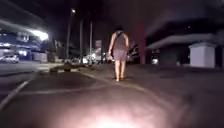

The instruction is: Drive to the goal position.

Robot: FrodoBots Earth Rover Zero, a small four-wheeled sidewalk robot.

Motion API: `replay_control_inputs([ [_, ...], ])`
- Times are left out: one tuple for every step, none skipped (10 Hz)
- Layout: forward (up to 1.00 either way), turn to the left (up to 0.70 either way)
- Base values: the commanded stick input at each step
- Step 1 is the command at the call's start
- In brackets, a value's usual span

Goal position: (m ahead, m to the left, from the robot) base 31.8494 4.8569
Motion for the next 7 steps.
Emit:
replay_control_inputs([
  [1.0, -0.27],
  [1.0, -0.37],
  [1.0, -0.4],
  [1.0, -0.19],
  [1.0, 0.0],
  [1.0, 0.0],
  [1.0, 0.0],
])
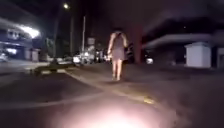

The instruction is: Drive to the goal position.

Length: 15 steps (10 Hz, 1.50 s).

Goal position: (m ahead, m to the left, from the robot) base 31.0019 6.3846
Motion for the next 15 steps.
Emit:
replay_control_inputs([
  [1.0, 0.0],
  [1.0, 0.0],
  [1.0, 0.0],
  [1.0, 0.0],
  [1.0, 0.0],
  [1.0, 0.0],
  [1.0, 0.0],
  [1.0, 0.0],
  [1.0, 0.0],
  [1.0, 0.0],
  [1.0, 0.0],
  [1.0, 0.0],
  [1.0, 0.0],
  [1.0, 0.0],
  [1.0, 0.0],
])
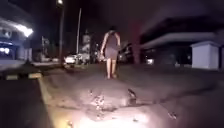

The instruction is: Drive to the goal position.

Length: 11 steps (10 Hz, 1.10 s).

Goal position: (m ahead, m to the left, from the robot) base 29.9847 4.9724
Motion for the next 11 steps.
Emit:
replay_control_inputs([
  [1.0, 0.0],
  [1.0, 0.0],
  [1.0, 0.0],
  [1.0, 0.0],
  [1.0, 0.0],
  [1.0, 0.0],
  [1.0, 0.0],
  [1.0, 0.0],
  [1.0, 0.0],
  [1.0, 0.0],
  [1.0, 0.0],
])
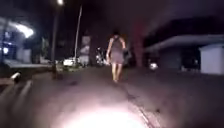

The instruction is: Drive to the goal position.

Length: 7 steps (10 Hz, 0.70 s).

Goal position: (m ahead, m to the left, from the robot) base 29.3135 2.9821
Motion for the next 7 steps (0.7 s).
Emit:
replay_control_inputs([
  [1.0, 0.0],
  [1.0, 0.0],
  [1.0, 0.0],
  [1.0, 0.0],
  [1.0, 0.0],
  [1.0, 0.0],
  [1.0, 0.0],
])
